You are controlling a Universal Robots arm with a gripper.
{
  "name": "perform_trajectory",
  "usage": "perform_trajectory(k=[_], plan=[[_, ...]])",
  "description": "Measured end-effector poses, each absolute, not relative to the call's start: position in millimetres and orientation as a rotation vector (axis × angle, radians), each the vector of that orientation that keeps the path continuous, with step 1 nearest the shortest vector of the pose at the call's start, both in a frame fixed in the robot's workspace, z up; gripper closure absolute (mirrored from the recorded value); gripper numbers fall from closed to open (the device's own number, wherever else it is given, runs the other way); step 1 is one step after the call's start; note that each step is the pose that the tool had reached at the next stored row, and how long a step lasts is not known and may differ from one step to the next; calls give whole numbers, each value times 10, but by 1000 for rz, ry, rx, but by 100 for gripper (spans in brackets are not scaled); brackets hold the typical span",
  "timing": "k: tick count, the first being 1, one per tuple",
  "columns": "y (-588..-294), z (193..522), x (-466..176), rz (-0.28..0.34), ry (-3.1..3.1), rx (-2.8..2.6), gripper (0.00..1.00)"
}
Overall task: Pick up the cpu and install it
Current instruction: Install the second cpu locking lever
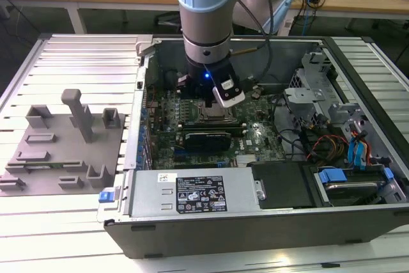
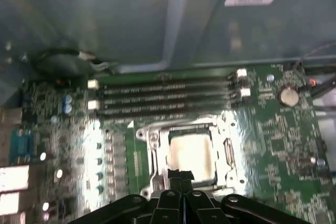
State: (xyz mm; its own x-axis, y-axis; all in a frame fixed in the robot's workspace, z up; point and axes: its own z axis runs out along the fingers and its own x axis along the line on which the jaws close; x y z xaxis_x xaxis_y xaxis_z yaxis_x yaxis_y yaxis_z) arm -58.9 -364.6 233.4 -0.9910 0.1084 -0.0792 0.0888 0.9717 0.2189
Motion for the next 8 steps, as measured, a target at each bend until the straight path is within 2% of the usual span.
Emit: perform_trajectory(k=[2,8], plan=[[-3621,2333,-525,293,3034,150,89],[-3551,2332,-363,245,3044,150,89]])
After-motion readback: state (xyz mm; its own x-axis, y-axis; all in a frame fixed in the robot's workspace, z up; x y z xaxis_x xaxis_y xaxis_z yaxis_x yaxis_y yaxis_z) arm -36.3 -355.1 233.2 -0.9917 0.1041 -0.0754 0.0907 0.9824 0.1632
